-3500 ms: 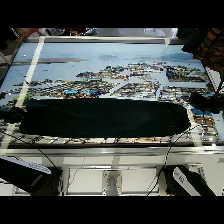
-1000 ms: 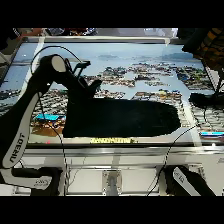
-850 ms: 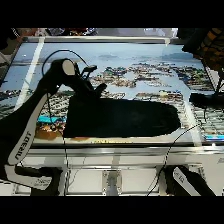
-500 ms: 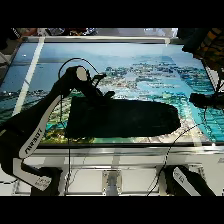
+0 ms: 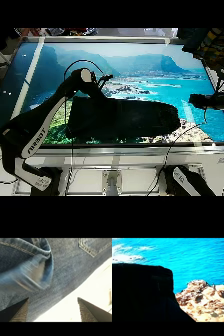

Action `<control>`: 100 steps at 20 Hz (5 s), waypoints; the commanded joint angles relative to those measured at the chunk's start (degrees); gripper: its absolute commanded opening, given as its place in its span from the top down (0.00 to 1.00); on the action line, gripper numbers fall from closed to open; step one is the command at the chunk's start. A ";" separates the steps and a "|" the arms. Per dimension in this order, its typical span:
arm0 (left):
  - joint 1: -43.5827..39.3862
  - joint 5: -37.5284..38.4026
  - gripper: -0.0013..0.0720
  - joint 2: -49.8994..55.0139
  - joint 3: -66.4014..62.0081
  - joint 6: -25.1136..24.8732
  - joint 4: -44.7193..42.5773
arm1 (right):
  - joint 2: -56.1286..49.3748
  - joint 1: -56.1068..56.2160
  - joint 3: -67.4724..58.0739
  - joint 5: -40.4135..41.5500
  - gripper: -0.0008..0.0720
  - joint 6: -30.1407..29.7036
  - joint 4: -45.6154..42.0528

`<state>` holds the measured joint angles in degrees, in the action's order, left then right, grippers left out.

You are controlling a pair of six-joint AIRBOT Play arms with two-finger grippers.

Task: Fold the clothes and pants, and hang the long-sleeved shirts on hangers.

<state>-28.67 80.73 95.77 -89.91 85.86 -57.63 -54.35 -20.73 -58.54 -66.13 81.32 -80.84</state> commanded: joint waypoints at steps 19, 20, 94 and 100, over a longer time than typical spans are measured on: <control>12.85 1.81 0.35 -1.84 0.13 -1.51 -24.90 | -27.61 42.69 -7.52 12.87 0.30 -16.50 17.84; 13.60 1.79 0.35 -1.62 0.15 -2.08 -24.85 | -30.38 43.63 -10.03 12.46 0.30 -16.70 17.86; 3.67 6.88 0.96 3.19 9.35 -22.05 -9.60 | -33.57 57.48 -10.82 -9.25 0.85 -20.26 -1.73; 3.48 4.02 0.96 3.21 12.22 -22.01 -9.53 | -33.57 57.48 -10.82 -9.27 0.85 -20.26 -2.08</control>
<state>-24.88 86.04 98.94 -78.65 64.01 -67.26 -87.94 36.75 -69.38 -75.42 61.04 -82.61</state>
